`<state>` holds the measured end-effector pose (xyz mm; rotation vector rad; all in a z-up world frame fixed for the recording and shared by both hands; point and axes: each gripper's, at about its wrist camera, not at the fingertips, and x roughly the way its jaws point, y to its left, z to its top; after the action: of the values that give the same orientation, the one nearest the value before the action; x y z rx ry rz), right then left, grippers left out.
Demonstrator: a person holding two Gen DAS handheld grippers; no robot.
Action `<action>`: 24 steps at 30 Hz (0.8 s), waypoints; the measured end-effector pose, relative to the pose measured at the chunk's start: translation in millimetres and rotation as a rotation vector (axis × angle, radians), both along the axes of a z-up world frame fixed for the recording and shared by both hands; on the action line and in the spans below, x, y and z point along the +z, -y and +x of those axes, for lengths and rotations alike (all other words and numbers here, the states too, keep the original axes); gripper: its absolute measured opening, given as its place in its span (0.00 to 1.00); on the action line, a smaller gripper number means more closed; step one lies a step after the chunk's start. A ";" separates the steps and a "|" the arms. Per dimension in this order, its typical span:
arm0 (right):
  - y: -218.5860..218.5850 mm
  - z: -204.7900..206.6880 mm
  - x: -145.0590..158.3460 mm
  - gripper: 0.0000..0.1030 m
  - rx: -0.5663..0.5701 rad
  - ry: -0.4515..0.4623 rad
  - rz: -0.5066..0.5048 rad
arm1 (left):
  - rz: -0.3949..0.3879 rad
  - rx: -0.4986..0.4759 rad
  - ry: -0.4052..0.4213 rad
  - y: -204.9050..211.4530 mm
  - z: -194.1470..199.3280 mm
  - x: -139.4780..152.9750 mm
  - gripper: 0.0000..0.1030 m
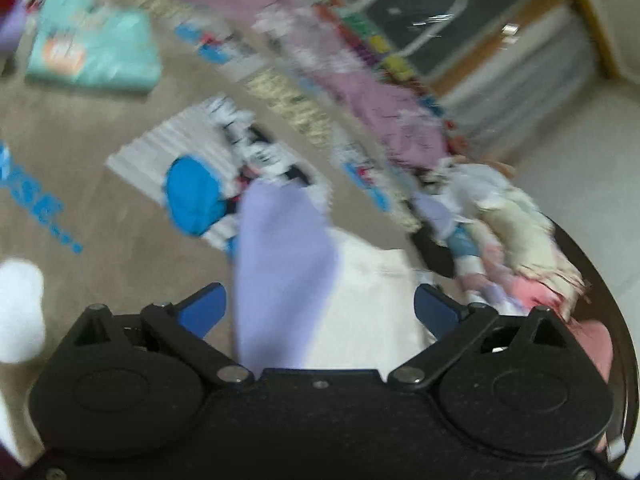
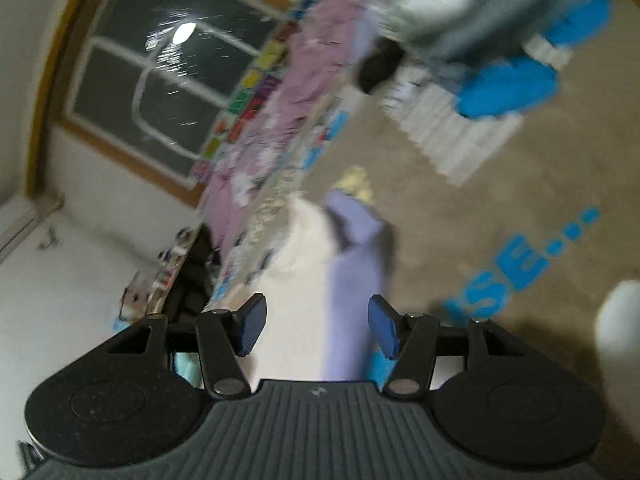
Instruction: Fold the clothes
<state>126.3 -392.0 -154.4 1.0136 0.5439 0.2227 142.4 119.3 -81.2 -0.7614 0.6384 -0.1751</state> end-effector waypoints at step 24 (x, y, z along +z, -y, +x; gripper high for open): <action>-44.5 32.3 -16.8 0.81 0.098 0.152 -0.268 | -0.047 -0.071 -0.004 -36.5 183.2 -90.7 0.47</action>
<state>158.7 -347.4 -171.2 0.7044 0.4708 0.3024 325.7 155.8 -171.9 -0.7853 0.6673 -0.2550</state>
